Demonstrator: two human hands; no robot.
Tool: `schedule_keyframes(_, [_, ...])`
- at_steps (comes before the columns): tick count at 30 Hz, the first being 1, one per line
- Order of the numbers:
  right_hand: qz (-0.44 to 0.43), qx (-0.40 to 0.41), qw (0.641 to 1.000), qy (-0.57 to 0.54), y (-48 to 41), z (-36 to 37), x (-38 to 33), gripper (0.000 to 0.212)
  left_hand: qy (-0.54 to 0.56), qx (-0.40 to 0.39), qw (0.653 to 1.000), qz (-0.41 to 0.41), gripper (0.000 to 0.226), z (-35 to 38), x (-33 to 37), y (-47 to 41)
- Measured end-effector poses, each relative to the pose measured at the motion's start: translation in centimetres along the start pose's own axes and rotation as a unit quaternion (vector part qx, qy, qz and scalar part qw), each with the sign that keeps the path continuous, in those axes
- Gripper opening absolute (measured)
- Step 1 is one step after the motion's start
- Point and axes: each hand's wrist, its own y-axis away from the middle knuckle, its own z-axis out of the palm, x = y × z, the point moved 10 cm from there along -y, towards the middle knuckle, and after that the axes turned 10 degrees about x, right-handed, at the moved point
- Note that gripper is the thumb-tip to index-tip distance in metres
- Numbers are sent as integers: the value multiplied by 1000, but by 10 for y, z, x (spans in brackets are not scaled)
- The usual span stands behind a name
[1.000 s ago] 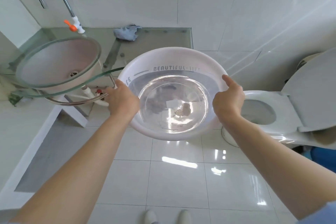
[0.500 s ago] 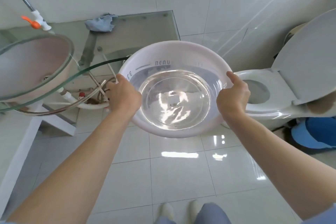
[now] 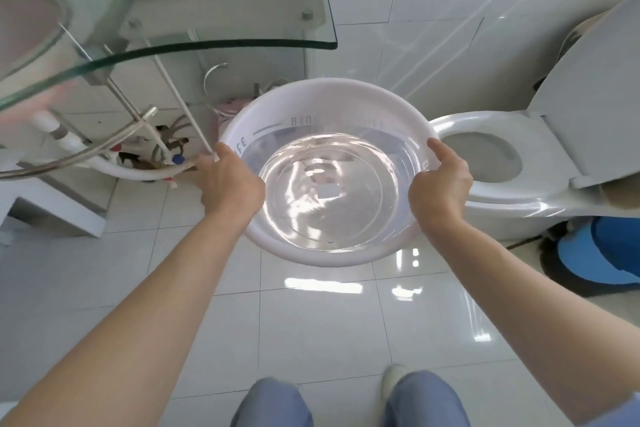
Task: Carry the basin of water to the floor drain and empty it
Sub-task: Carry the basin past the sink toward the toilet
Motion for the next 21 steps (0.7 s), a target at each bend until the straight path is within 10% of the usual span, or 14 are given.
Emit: schedule_keyframes(21, [12,-10,1000,17,-34,159,256,67,-25,10,999,-24,56,262,-129,-25])
